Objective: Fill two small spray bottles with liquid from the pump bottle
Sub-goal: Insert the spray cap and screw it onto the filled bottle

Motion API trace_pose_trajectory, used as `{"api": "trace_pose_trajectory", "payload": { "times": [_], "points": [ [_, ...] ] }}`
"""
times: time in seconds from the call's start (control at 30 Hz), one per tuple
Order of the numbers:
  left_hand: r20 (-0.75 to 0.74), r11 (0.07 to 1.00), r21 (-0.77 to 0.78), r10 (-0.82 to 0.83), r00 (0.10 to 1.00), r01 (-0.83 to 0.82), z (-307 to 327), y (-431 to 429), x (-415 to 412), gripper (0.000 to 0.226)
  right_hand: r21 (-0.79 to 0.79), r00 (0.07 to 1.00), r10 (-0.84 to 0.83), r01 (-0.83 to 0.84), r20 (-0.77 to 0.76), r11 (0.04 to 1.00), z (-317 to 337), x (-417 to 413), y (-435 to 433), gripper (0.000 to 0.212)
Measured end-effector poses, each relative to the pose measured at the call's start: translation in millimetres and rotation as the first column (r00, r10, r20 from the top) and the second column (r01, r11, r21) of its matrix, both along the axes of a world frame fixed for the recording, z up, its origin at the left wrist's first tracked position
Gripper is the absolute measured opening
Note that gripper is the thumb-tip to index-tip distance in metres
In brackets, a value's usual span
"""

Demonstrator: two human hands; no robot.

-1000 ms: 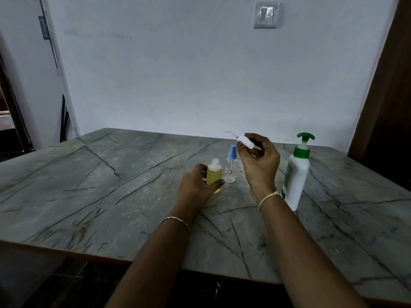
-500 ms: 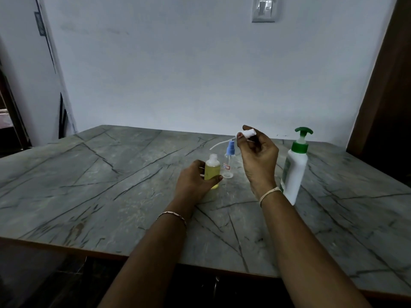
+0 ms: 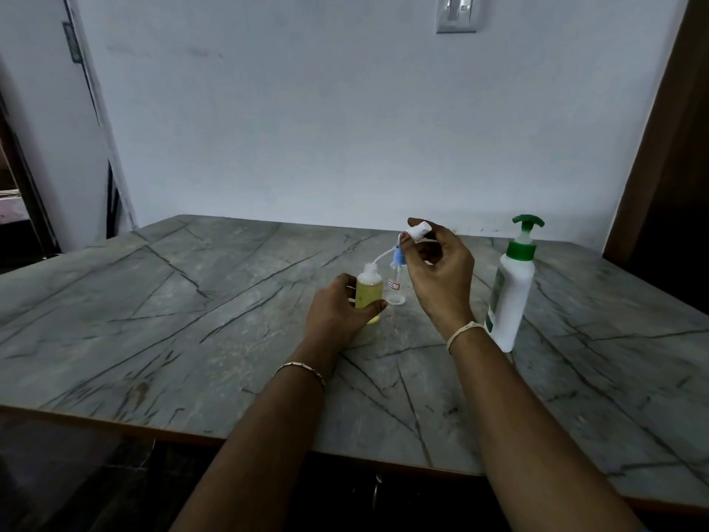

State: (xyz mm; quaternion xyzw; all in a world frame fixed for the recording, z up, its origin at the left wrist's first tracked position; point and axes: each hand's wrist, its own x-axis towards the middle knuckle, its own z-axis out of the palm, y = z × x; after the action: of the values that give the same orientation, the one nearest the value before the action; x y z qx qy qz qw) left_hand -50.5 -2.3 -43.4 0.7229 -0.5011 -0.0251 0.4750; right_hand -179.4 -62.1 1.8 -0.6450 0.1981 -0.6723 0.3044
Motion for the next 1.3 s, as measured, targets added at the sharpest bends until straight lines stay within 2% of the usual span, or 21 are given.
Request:
{"api": "trace_pose_trajectory", "payload": {
  "times": [0.23,0.43,0.77,0.97,1.17,1.3],
  "points": [
    [-0.002,1.0,0.007,0.003,1.0,-0.003,-1,-1,1,0.058,-0.013,0.999,-0.011,0.011,-0.034,1.0,-3,3,-3,0.023],
    [0.026,1.0,0.018,0.007,1.0,-0.008,-1,-1,1,0.057,-0.045,0.985,0.033,-0.041,-0.169,0.998,-10,11,-6,0.04],
    [0.06,0.999,0.032,-0.025,0.998,0.023,-1,-1,-1,0.053,0.022,0.922,0.063,-0.059,-0.383,0.998,-16,20,-16,0.023],
    [0.041,0.999,0.035,-0.031,0.999,0.03,0,-3,0,0.052,0.055,0.931,0.059,-0.042,-0.36,0.998,-14,21,-16,0.021],
    [0.104,1.0,-0.011,-0.024,0.994,0.025,3,-3,-2,0.059,0.08,0.929,0.065,-0.039,-0.364,0.996,-14,18,-16,0.018],
    [0.012,0.996,-0.033,-0.079,0.997,0.079,5,-6,-2,0.053,0.125,0.924,0.149,-0.112,-0.352,0.986,-13,18,-16,0.024]
  ]
}}
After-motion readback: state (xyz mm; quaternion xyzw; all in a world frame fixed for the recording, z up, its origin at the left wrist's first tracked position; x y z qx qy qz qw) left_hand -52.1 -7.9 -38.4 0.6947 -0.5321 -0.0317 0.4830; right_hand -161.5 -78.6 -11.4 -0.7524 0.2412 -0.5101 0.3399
